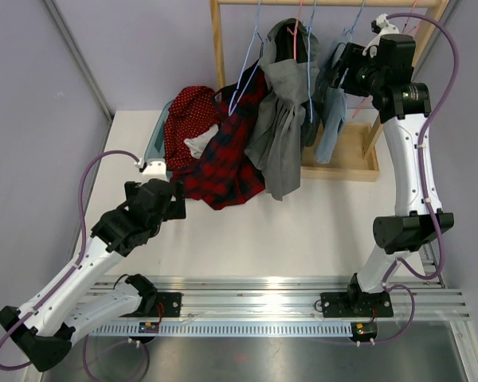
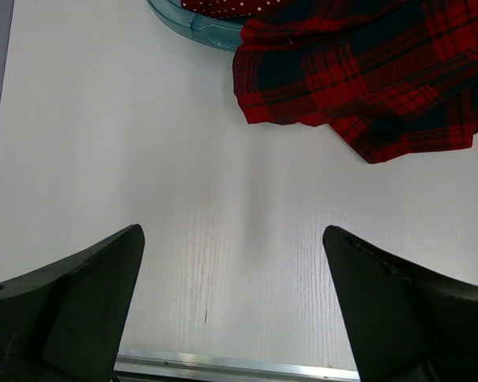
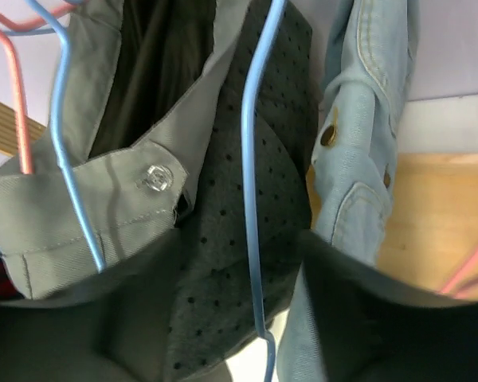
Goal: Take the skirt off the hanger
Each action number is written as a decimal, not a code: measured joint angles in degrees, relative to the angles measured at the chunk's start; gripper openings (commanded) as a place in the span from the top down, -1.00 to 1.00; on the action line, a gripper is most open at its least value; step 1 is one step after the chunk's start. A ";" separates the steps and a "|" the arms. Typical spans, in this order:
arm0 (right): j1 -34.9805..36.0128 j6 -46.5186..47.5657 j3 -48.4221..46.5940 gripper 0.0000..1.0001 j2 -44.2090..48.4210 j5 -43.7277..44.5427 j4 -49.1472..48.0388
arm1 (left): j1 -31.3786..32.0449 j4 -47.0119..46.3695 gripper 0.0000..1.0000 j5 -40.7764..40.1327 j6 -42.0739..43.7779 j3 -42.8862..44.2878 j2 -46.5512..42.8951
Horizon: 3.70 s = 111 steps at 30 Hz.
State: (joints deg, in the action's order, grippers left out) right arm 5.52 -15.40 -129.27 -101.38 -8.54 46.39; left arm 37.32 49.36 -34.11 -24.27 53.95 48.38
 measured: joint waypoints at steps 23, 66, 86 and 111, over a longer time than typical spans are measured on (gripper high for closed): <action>0.37 1.75 -4.81 1.00 4.68 2.01 6.25 | 1.07 -0.96 -0.98 1.25 1.57 1.64 -1.68; 0.37 -2.93 16.74 1.00 37.24 -4.35 16.74 | 40.13 -39.63 1.00 17.84 13.75 40.39 49.13; 0.79 -1.99 0.04 1.00 25.38 -1.33 23.58 | 67.69 -42.99 1.00 1.27 -11.32 -3.19 43.30; 0.22 3.87 -25.31 1.00 -6.71 9.62 12.85 | 73.02 -23.02 1.00 -3.82 -22.43 -0.15 36.48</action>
State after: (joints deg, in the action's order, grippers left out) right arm 5.74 -11.53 -154.58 -108.09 1.08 59.24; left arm 110.34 26.35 -37.93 -46.70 53.80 84.86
